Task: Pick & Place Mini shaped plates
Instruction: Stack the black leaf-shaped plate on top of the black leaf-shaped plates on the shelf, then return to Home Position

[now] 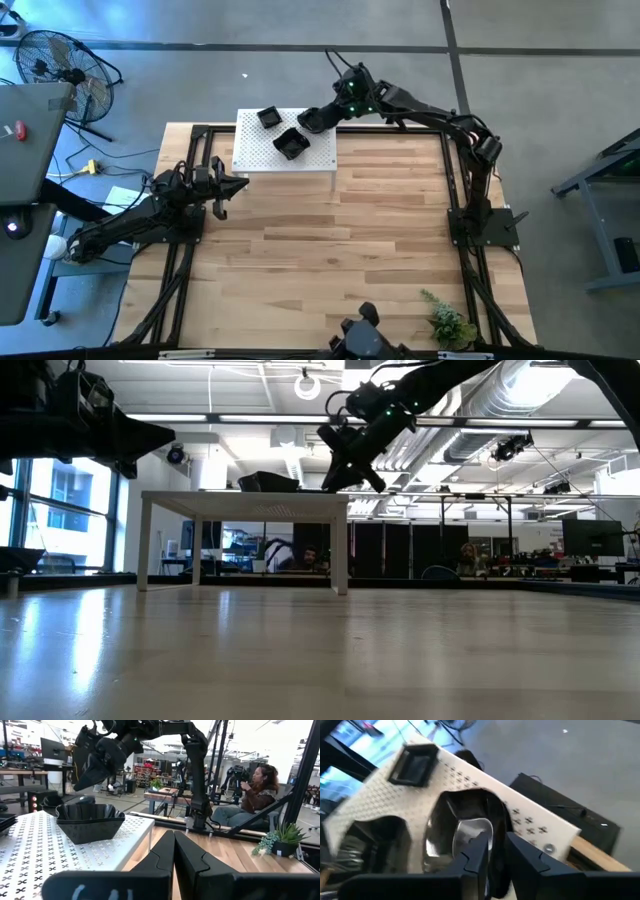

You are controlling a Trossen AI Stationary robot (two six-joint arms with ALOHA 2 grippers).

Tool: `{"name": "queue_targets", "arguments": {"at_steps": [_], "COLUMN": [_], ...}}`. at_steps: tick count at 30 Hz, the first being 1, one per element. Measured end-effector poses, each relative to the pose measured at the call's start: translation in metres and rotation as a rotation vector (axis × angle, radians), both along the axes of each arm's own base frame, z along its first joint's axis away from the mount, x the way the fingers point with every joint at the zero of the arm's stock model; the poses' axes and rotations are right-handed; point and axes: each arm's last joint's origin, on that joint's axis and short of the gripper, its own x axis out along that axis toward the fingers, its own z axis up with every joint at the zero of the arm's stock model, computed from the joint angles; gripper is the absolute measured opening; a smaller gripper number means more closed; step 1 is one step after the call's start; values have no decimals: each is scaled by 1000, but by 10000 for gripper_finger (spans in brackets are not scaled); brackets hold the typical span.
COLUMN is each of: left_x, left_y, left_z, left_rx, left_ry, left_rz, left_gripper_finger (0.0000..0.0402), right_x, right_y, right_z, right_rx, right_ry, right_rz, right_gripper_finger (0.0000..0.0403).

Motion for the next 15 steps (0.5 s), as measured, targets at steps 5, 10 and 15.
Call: {"name": "queue_targets", "arguments": {"at_steps": [5,10,15], "left_x": [0,0,1], "left_y": [0,0,0], "left_z": [-1,-1,-4], "left_rx": [-3,1,8], "left_ry": [7,8,47], "left_rz": [0,6,11], "left_gripper_finger": [0,0,0], "right_x": [-3,-11,-20], "right_y": [-1,6,33], "right_z": [-1,22,37], "right_rx": [-31,-176,-414], "right_ry": [34,32,-5], "right_rz": [52,154,230], "right_gripper_finger": [36,4,2]}}
